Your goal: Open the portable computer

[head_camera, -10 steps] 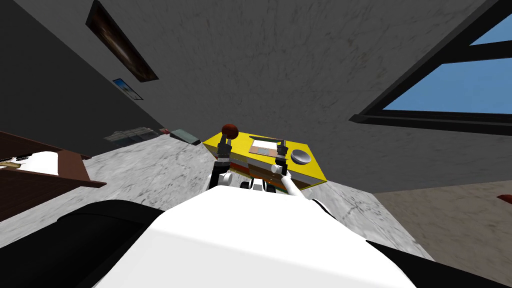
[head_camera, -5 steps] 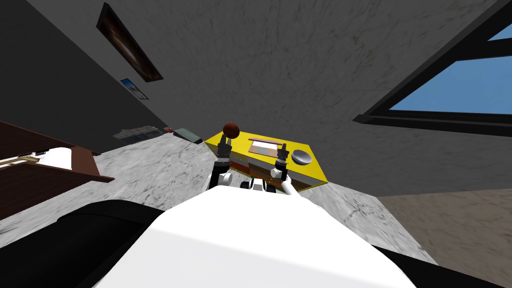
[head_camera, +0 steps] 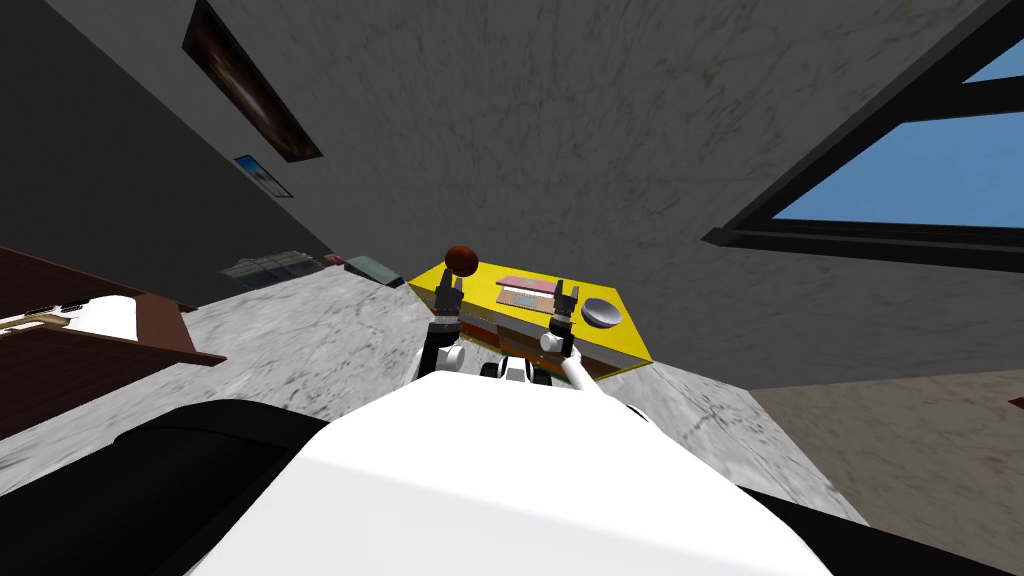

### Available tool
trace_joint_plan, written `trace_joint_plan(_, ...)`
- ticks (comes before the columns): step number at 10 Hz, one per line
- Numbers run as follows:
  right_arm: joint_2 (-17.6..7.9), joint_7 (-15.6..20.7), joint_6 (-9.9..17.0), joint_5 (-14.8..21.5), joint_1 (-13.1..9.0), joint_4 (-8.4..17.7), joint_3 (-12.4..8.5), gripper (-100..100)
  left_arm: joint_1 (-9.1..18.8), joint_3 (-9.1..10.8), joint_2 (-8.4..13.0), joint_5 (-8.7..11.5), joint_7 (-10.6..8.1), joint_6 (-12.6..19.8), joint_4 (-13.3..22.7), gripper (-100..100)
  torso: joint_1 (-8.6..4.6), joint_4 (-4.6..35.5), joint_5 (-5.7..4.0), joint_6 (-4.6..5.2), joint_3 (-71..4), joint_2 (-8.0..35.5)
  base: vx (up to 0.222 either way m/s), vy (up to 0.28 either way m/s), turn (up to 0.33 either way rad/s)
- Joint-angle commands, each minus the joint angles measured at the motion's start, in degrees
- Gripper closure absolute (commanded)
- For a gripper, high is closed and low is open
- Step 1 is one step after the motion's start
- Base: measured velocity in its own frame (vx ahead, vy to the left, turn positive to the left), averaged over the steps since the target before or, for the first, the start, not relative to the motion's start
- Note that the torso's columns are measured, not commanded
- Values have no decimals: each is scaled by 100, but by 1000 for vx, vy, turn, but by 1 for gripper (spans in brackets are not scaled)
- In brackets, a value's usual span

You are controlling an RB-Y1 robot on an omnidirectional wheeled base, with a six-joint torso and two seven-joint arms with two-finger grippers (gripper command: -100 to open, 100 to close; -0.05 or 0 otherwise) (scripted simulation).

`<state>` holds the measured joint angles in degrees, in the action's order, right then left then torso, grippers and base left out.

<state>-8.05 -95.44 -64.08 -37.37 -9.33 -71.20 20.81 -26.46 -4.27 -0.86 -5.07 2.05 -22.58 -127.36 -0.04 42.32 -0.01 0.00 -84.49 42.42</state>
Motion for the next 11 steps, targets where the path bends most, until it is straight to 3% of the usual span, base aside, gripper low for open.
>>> trace_joint_plan(1, 73, 157, 289, -43, -178, -106, -79, -100, 0, 0, 0, 0, 0, 0, 0, 0, 0, -1, 0, 0, -3, -5, -51, -28, -14)
trace_joint_plan(6, 216, 420, 780, -126, -542, -263, -231, -100, 0, 0, 0, 0, 0, 0, 0, 0, 2, -5, 0, 0, -9, -15, -39, -16, -20)
trace_joint_plan(7, 202, 374, 683, -108, -487, -230, -202, -100, 0, 0, 0, 0, 0, 0, 0, 0, 2, -3, 1, 0, -7, -12, -18, -7, -4)
trace_joint_plan(8, 204, 388, 710, -111, -493, -240, -207, 0, 0, 0, 0, 0, 0, 0, 0, 0, 6, -5, 1, 0, -10, -17, 0, 0, 0)
trace_joint_plan(11, 203, 387, 708, -111, -492, -239, -206, 0, -1, 0, 0, 0, 0, 0, 0, 0, 5, -5, 1, 0, -10, -16, 0, 0, 0)
